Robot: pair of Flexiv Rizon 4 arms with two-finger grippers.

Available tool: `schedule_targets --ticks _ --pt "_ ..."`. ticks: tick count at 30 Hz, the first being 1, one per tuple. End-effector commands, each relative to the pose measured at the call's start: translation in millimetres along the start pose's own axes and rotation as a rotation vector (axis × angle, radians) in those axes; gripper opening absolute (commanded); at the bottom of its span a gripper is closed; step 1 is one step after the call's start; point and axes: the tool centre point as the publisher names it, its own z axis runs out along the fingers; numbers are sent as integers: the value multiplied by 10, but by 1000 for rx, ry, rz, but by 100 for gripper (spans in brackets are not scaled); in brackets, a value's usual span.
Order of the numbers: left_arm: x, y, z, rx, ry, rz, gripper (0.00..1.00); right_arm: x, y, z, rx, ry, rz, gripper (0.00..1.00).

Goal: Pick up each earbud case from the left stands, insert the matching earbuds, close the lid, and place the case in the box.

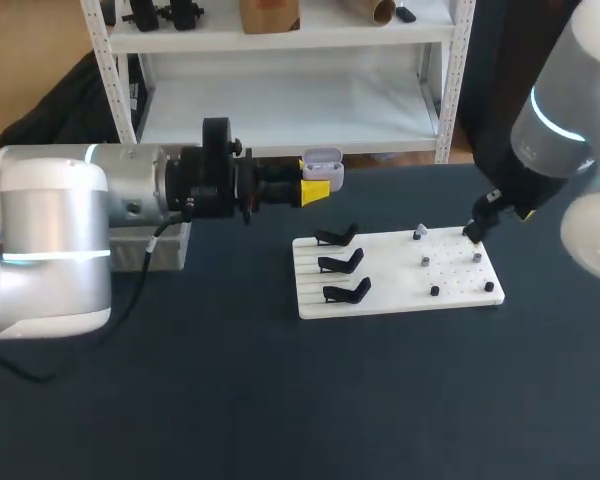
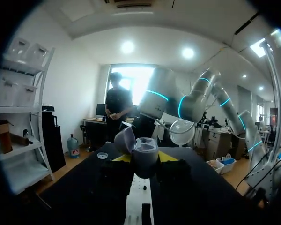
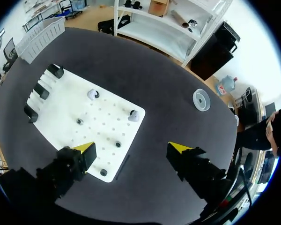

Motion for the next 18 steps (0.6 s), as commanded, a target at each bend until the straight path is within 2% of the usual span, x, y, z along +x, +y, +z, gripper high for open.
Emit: schedule_targets --ticks 1,4,6,7,11,16,18 --pt "2 8 6 0 -2 1 0 -141 -4 19 -23 71 40 100" --pt "2 8 6 0 -2 1 0 -189 8 72 -14 101 24 100" --pt "2 8 6 0 -2 1 0 -217 3 107 -14 125 26 77" --pt "2 8 6 0 -2 1 0 -230 3 105 -16 137 17 73" --pt "2 8 6 0 -2 1 0 -268 7 79 -12 169 -2 73" --pt "2 8 6 0 -2 1 0 -271 -24 110 -27 219 14 66" --pt "2 8 6 0 -2 1 0 -268 -42 117 -45 243 30 67"
